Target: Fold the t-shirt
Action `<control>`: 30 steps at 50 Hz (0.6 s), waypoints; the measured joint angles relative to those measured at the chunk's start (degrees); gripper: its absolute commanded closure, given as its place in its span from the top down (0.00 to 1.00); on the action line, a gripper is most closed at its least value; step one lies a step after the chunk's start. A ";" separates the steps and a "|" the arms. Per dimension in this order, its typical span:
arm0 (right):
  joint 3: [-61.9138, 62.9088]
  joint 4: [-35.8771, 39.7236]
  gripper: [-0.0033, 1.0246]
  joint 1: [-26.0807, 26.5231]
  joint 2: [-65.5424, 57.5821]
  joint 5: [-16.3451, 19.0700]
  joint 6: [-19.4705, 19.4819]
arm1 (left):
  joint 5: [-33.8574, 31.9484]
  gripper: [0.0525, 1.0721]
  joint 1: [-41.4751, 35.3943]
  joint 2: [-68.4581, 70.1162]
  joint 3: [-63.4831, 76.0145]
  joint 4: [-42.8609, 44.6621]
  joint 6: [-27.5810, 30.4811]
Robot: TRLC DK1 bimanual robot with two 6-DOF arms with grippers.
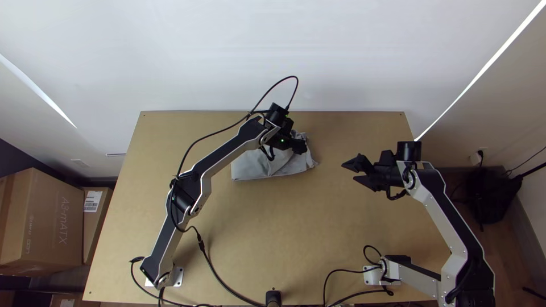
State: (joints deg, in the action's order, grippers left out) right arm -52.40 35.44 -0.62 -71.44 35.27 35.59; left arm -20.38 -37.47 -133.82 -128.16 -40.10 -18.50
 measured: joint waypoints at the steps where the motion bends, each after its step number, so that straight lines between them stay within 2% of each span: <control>1: 0.22 -0.33 0.96 -0.20 -0.02 -0.15 -0.02 | -0.04 0.95 -0.09 0.02 0.00 0.39 -0.24; 10: 0.61 -4.13 0.96 -3.04 -1.38 -1.49 -0.33 | -0.15 0.95 2.40 3.54 0.00 2.08 -1.07; 22: -4.66 -5.31 0.96 -7.15 -10.27 -2.36 -1.84 | -2.10 0.95 9.68 17.35 0.00 2.08 -1.46; 30: -9.27 -6.12 0.96 -8.76 -14.84 -2.49 -2.03 | -2.78 0.95 9.07 22.88 -0.48 0.92 -1.46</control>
State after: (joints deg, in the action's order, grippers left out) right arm -61.67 29.32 -9.39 -86.28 32.77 33.56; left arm -23.16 -28.40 -110.93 -128.64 -39.18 -19.97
